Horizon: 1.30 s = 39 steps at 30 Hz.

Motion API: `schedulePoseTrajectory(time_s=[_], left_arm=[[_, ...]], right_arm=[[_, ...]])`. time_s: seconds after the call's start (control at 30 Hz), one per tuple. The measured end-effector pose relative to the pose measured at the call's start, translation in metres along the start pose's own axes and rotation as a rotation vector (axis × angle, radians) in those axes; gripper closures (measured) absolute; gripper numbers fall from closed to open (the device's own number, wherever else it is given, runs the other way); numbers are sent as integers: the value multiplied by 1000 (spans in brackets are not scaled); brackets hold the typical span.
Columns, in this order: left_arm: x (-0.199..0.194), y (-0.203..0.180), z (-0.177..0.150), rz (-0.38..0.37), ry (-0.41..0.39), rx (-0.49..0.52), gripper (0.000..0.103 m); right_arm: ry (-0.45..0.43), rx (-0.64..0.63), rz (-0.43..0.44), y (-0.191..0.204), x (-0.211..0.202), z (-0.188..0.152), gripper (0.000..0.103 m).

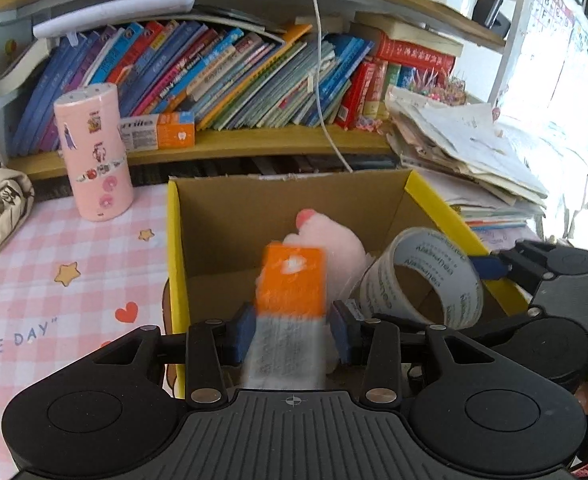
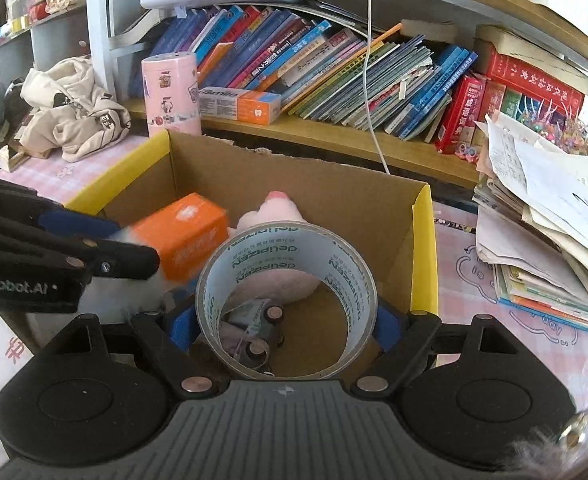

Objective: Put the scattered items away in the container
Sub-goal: 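Lower the tape roll and usmile box into the yellow box beside the pig, then open the right gripper to release the tape while the left releases the usmile box, then raise both open grippers up and away from the yellow box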

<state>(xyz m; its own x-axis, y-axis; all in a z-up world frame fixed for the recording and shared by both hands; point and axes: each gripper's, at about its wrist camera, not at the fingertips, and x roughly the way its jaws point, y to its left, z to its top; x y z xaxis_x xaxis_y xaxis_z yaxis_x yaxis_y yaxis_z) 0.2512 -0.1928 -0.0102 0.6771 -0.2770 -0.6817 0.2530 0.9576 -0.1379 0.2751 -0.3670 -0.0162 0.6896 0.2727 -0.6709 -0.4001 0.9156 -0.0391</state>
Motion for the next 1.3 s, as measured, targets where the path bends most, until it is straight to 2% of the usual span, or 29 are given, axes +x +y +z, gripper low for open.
schedulePoseTrajectory(time_s=[0.03, 0.1, 0.13, 0.23, 0.53, 0.67, 0.93, 1.3], left_arm=[[-3, 0, 0, 2, -10, -2, 50], [-9, -1, 0, 14, -33, 0, 42], [-11, -2, 0, 24, -42, 1, 34], [-21, -5, -2, 53, -80, 3, 24], [-62, -10, -15, 107, -197, 22, 8], [-79, -7, -26, 127, -235, 22, 6], [-104, 10, -52, 136, -247, -27, 4], [-122, 32, -88, 137, -178, -62, 4]], right_arm=[[5, 6, 2, 0, 0, -1, 20], [8, 12, 0, 1, -2, -2, 20], [6, 14, -2, 1, -4, -2, 19], [-24, 17, -9, 2, -13, -2, 14], [-105, 36, -54, 10, -45, -4, 13], [-132, 56, -84, 17, -62, -11, 12], [-158, 93, -133, 35, -89, -28, 9], [-102, 99, -184, 75, -102, -53, 6]])
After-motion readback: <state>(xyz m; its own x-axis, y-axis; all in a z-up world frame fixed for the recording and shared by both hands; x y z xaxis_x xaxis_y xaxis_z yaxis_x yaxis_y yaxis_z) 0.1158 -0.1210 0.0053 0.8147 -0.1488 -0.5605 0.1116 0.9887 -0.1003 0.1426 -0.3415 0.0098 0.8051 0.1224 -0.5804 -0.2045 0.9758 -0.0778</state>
